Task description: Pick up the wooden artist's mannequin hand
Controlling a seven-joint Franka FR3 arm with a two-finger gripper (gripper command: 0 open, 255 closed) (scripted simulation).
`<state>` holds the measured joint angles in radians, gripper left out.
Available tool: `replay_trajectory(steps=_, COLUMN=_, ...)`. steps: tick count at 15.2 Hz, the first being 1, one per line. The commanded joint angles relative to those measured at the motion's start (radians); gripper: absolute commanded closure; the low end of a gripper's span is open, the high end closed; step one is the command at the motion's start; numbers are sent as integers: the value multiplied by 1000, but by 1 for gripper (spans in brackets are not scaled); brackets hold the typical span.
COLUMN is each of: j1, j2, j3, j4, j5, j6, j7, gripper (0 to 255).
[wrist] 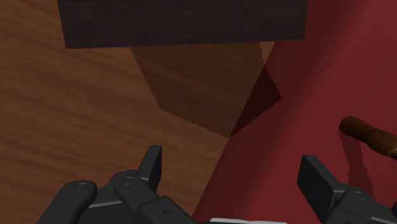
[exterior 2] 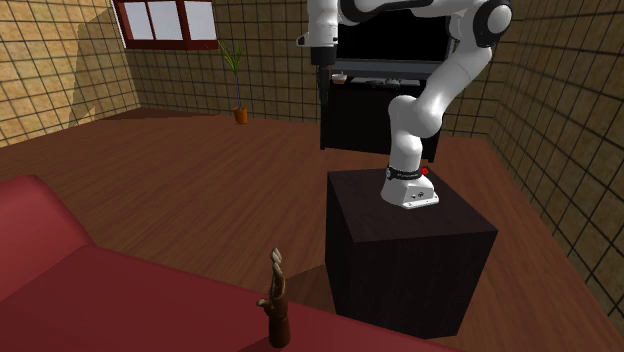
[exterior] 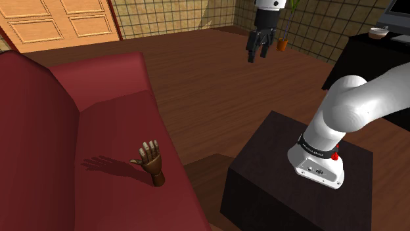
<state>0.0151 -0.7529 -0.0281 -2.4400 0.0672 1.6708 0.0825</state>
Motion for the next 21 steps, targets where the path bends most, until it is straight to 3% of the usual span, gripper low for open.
replay_trajectory(steps=1, j1=0, j2=0, j3=0, j4=0, j5=0, j6=0, j7=0, gripper=0)
replay_trajectory(steps=11, j1=114, j2=349, j3=58, j4=126, j5=30, j6=216, j7=-138, gripper=0)
replay_trajectory(steps=21, j1=204, j2=682, j3=137, j4=331, j5=24, j6=340, j7=-251, gripper=0)
